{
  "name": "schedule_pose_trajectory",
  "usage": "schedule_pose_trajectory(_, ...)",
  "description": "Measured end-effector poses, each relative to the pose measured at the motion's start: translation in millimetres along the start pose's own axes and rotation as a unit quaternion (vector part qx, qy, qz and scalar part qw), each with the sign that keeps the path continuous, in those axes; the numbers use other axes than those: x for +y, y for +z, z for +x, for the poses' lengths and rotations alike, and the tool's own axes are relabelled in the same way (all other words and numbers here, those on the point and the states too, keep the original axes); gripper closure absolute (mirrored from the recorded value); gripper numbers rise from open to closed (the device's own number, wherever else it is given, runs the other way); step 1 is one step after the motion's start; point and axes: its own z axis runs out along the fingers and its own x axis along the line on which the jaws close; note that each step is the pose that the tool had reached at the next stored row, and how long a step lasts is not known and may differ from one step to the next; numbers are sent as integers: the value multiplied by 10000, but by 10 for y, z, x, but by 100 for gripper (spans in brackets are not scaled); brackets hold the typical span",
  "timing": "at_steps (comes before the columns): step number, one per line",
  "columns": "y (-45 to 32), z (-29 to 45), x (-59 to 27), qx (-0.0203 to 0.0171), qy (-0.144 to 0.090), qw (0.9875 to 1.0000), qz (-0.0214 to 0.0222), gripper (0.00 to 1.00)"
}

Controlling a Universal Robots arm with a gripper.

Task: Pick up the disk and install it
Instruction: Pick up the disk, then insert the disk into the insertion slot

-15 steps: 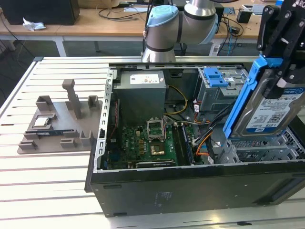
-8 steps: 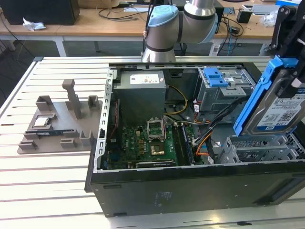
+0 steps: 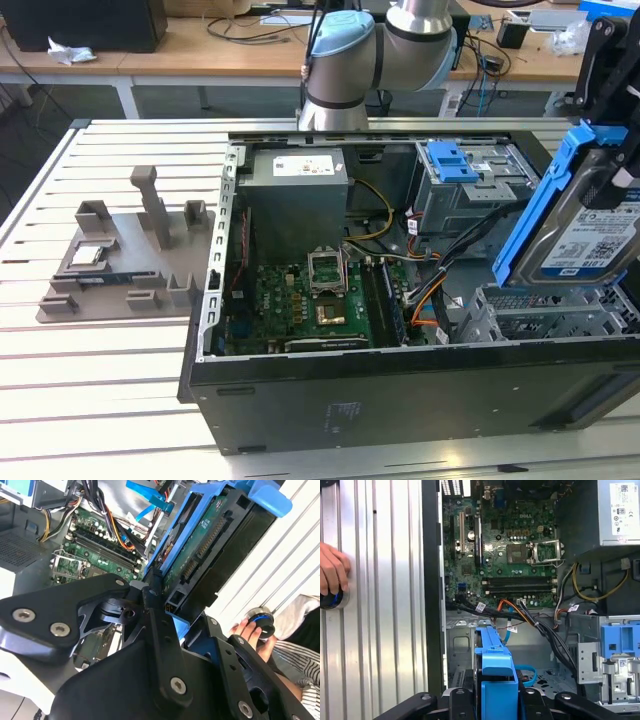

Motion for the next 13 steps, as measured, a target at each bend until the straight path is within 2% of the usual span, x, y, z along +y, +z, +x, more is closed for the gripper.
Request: schedule_pose_trajectory(13,11,0,-1,-2,-1,10000,0,63)
